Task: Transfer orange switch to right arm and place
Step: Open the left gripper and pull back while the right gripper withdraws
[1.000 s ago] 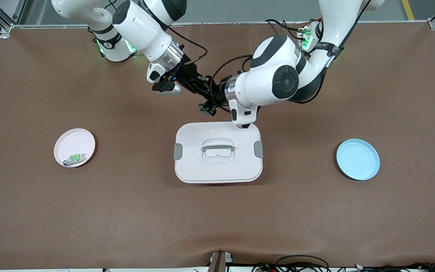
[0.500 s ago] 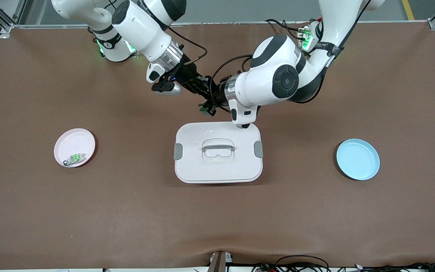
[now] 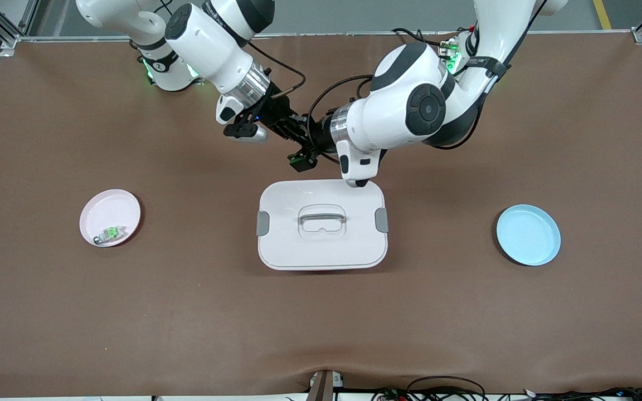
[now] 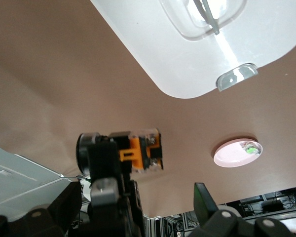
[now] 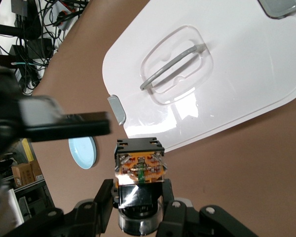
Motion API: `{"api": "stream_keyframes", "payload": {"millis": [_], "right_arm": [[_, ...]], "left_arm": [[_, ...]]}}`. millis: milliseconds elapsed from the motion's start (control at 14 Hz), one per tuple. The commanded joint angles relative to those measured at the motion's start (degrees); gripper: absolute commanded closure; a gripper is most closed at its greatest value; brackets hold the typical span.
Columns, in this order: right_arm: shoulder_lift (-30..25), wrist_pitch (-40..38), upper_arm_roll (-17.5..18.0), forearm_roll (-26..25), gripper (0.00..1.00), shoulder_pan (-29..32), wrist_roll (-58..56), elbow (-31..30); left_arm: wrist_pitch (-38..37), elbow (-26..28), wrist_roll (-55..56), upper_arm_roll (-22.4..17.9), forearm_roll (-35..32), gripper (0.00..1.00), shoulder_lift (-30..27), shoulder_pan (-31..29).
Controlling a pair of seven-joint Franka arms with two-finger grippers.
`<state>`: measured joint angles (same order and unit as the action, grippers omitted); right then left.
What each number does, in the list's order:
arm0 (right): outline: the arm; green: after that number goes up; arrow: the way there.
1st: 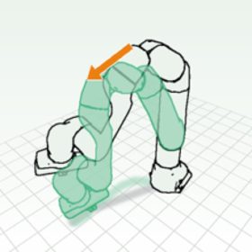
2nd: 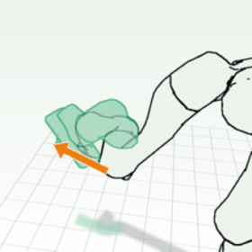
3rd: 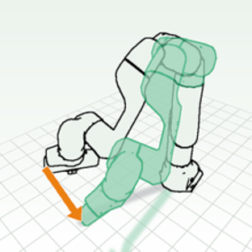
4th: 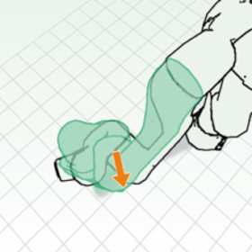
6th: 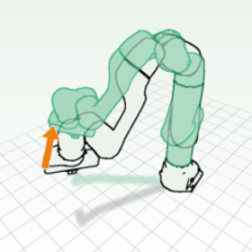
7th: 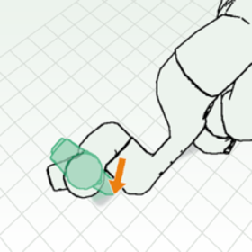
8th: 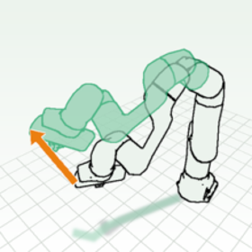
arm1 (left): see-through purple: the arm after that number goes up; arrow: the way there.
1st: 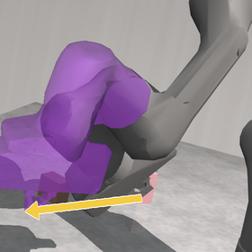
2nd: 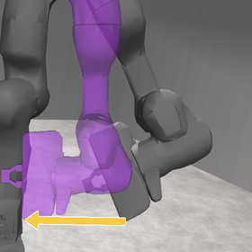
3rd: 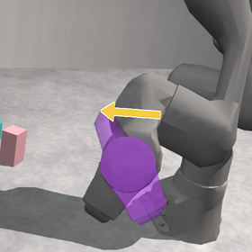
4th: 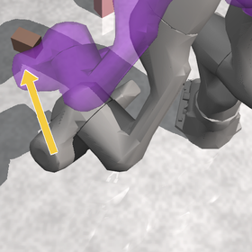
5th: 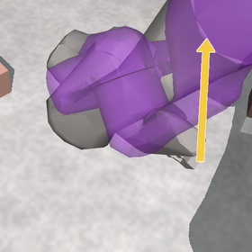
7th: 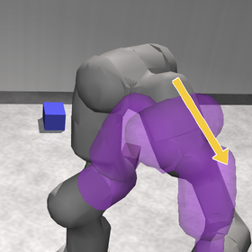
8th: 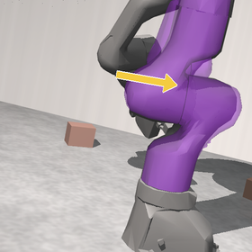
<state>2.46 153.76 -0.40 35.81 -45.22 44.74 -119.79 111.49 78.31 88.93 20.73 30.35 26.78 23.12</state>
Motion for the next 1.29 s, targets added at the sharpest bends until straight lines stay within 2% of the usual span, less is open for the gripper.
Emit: {"api": "stream_keyframes", "payload": {"millis": [0,286,500,571,714,857,1214], "right_arm": [[-1.22,-4.59,-0.3,-0.29,0.82,1.44,-1.5,0.96],[-6.14,-18.37,-0.39,-1.52,0.82,8.55,-12.62,1.31],[-7.03,-36.02,-0.39,-2.49,0.82,17.33,-23.62,6.3],[-7.03,-40.6,-0.3,-5.45,0.82,20.06,-26.96,7.8],[-7.38,-47.21,-0.3,-14.93,0.82,22.97,-34.07,10.0],[-7.99,-49.34,-0.3,-24.6,0.82,25.35,-43.81,10.28],[-7.91,-50.49,-0.3,-32.44,0.82,33.52,-68.7,9.58]], "left_arm": [[-0.84,-0.35,0.8,-1.39,-2.21,0.0,-1.99,-0.35],[-1.45,-0.26,-0.51,-1.57,-9.67,0.0,-4.1,-3.34],[-4.87,-0.35,-6.99,-1.48,-15.3,0.0,-4.8,-7.11],[-5.75,-0.26,-10.59,-1.66,-16.71,0.0,-5.76,-8.6],[-8.2,-0.26,-18.41,-1.66,-20.57,0.0,-7.09,-11.68],[-11.81,-0.26,-25.01,-1.66,-25.05,0.0,-8.31,-14.31],[-18.05,-0.08,-38.37,-1.75,-34.46,0.0,-10.43,-19.33]]}}
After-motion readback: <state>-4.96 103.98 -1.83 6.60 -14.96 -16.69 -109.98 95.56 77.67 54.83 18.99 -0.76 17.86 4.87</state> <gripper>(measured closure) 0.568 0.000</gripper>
